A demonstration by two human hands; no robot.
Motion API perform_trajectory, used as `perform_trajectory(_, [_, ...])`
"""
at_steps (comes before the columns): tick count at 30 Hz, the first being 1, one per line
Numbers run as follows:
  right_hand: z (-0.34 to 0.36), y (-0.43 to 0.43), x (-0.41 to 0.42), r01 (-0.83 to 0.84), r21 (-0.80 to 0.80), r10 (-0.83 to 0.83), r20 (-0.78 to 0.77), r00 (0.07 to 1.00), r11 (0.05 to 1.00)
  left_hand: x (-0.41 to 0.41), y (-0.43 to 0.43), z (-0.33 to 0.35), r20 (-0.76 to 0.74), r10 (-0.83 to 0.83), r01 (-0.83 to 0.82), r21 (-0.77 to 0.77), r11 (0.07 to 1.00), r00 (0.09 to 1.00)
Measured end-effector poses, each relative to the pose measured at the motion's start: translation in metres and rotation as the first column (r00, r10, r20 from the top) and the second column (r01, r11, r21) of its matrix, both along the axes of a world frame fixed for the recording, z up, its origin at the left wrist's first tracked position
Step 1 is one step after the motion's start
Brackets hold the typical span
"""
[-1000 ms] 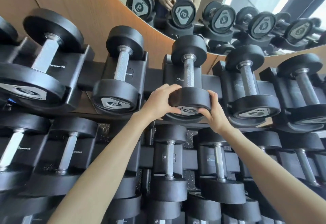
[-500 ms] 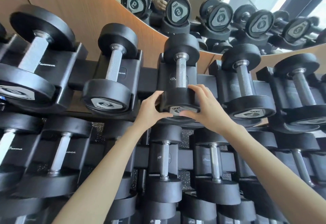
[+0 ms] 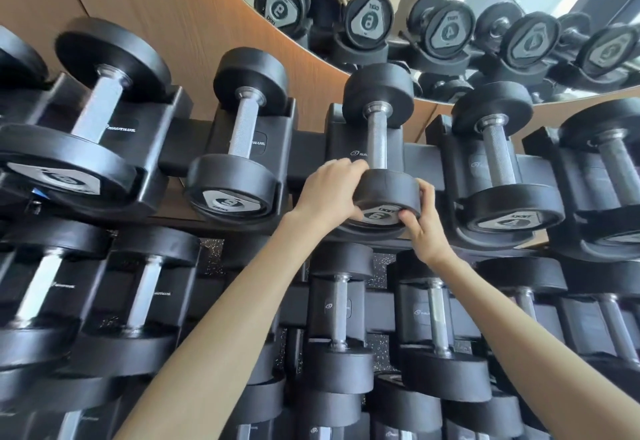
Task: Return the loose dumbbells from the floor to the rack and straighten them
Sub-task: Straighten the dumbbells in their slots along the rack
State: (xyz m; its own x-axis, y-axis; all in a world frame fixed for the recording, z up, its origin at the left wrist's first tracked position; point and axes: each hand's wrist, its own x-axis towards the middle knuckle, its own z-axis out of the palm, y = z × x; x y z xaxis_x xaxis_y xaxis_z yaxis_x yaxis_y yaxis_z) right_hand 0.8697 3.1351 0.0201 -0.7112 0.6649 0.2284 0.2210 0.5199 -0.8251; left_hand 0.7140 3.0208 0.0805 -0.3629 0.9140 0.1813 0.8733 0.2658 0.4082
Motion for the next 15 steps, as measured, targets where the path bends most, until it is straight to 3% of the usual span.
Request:
perform_trajectory(6, [0.026, 0.0, -0.013, -0.185, 0.276, 0.143, 0.165, 0.976, 0.943, -0.022, -0.026, -0.025, 0.322, 0.065, -0.114, 0.135, 0.984, 0.944])
perform_trajectory(11, [0.028, -0.005, 0.001, -0.135, 0.294, 0.053, 0.271, 0.961, 0.946, -0.008, -0.027, -0.032, 0.439, 0.048, -0.153, 0.205, 0.967, 0.897])
perform_trajectory(13, [0.032, -0.006, 0.01, -0.118, 0.387, -0.027, 0.35, 0.936, 0.915, 0.002, -0.032, -0.031, 0.386, 0.063, -0.135, 0.162, 0.978, 0.92])
perform_trajectory(15, [0.037, -0.012, 0.021, -0.122, 0.551, -0.125, 0.388, 0.913, 0.826, 0.005, -0.039, -0.035, 0.176, 0.076, -0.085, 0.044, 0.995, 0.981])
